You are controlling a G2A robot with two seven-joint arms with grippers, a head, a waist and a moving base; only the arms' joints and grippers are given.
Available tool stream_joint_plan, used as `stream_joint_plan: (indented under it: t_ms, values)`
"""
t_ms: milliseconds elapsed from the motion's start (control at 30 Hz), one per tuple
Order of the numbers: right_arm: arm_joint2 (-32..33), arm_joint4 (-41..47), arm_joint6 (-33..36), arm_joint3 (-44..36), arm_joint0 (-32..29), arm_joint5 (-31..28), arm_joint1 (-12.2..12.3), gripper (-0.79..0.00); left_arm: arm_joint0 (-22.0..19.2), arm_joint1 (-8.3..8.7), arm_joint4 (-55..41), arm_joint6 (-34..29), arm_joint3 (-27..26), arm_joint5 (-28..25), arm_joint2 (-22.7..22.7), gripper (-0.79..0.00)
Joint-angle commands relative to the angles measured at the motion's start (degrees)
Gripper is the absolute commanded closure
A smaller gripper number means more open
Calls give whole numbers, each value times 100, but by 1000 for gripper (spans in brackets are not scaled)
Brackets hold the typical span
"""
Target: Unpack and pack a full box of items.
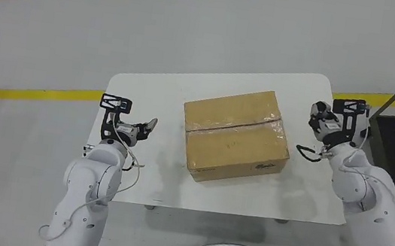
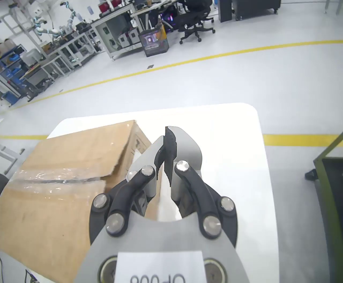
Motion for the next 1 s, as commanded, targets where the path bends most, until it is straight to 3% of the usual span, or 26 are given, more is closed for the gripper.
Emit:
stream_joint_plan:
  t_ms: [0, 200, 433, 700, 967]
  values:
    - [-105, 34, -10, 179, -3, -82, -18, 0, 0, 0, 0, 0, 0, 0, 0, -785]
    - [-806, 66, -63, 563, 127, -374, -149, 0, 0, 0, 0, 0, 0, 0, 0, -785]
    - [-1164, -14, -100, 393, 139, -477, -227, 0, 71, 4, 26, 217, 3, -34, -8, -785]
    - [-201, -750, 27, -1024, -374, -232, -37, 0, 436, -24, -261, 1566, -339, 170, -100, -785]
    - [690, -1266, 418, -2395, -1461, -118, 101, 0, 818, -9, -360, 1670, -688, -45, -150, -785]
